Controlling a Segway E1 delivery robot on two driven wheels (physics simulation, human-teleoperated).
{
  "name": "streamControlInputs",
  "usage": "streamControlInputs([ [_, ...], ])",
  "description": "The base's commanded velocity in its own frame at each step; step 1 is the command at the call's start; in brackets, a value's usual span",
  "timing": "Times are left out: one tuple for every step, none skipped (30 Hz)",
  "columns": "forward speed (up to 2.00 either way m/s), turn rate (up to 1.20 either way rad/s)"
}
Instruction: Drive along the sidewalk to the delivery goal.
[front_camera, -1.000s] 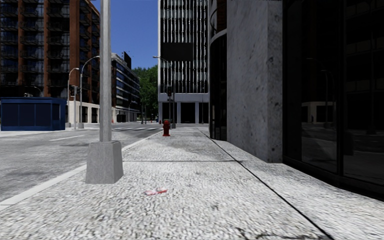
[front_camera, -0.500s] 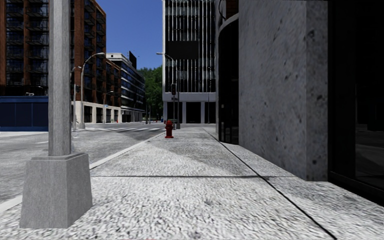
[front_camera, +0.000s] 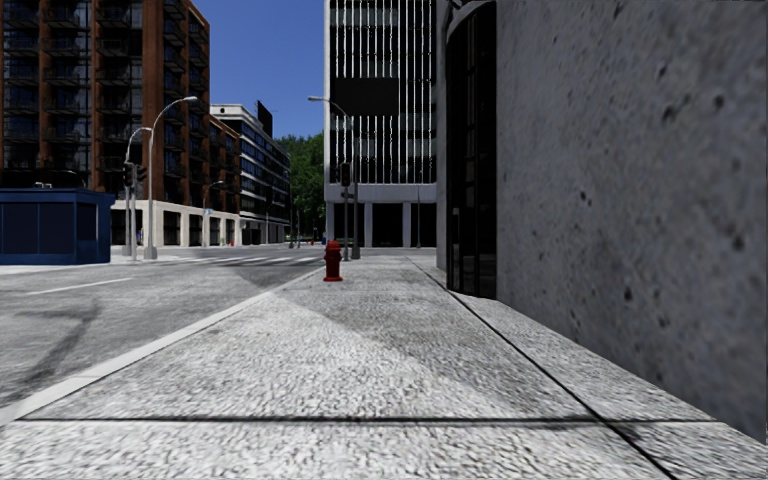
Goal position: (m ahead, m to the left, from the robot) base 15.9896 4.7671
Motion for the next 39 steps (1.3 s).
streamControlInputs([
  [2.0,0.0],
  [2.0,0.0],
  [2.0,0.0],
  [2.0,0.0],
  [2.0,0.0],
  [2.0,0.0],
  [2.0,0.0],
  [2.0,0.0],
  [2.0,0.0],
  [2.0,0.0],
  [2.0,0.0],
  [2.0,0.0],
  [2.0,0.0],
  [2.0,0.0],
  [2.0,0.0],
  [2.0,0.0],
  [2.0,0.0],
  [2.0,0.0],
  [2.0,0.0],
  [2.0,0.0],
  [2.0,0.0],
  [2.0,0.0],
  [2.0,0.0],
  [2.0,0.0],
  [2.0,0.0],
  [2.0,0.0],
  [2.0,0.0],
  [2.0,0.0],
  [2.0,0.0],
  [2.0,0.0],
  [2.0,0.0],
  [2.0,0.0],
  [2.0,0.0],
  [2.0,0.0],
  [2.0,0.0],
  [2.0,0.0],
  [2.0,0.0],
  [2.0,0.0],
  [2.0,0.0],
])
